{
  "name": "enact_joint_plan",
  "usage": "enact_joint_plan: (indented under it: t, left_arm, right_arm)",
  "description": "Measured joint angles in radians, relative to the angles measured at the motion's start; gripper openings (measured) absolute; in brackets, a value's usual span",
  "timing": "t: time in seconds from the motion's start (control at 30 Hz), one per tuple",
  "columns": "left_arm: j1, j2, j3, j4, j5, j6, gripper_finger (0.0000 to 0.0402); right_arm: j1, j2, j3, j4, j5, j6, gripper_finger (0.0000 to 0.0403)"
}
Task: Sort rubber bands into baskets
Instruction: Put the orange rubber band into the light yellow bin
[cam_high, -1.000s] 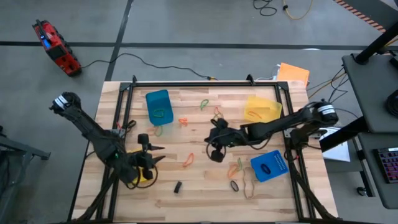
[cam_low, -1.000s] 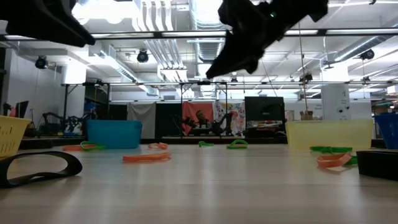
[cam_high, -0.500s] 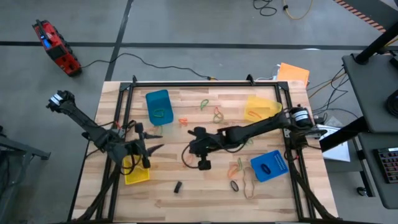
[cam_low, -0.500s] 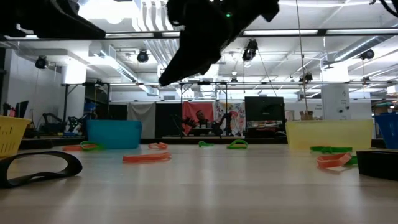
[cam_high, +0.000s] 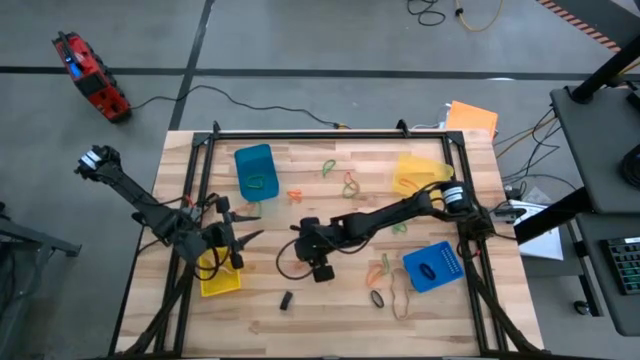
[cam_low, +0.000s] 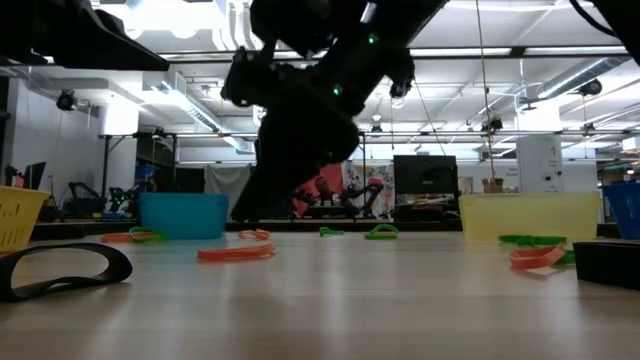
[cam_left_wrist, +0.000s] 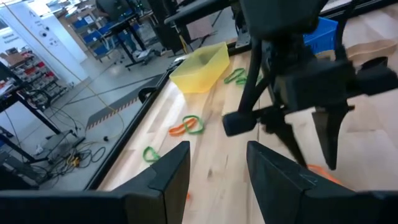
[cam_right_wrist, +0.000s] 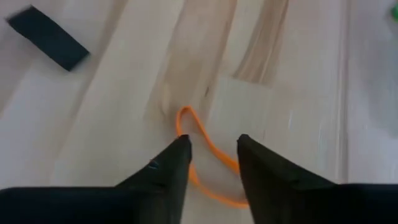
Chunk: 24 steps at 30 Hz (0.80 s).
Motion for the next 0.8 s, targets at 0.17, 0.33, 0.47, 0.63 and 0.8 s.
enact_joint_plan:
  t: [0.17, 0.33, 0.47, 0.63, 0.8]
  left_arm:
    - [0.0, 0.007, 0.0, 0.0, 0.0, -0.008, 0.0143]
    - [0.0, 0.009, 0.001, 0.0, -0.001, -0.008, 0.0143]
    - [0.0, 0.011, 0.001, 0.003, -0.001, -0.008, 0.0143]
    - [0.0, 0.022, 0.001, 0.005, -0.001, -0.008, 0.0143]
    - [0.0, 0.036, 0.001, 0.006, -0.001, -0.008, 0.0143]
  right_arm:
    - [-0.001, 0.036, 0.001, 0.007, 0.0, 0.011, 0.0181]
    - [0.0, 0.061, 0.001, 0.008, 0.0, 0.019, 0.0206]
    - [-0.001, 0.066, 0.002, 0.01, 0.0, 0.019, 0.0206]
    - [-0.009, 0.067, 0.002, 0.009, 0.0, 0.018, 0.0168]
    - [-0.013, 0.068, 0.002, 0.01, 0.001, 0.01, 0.0094]
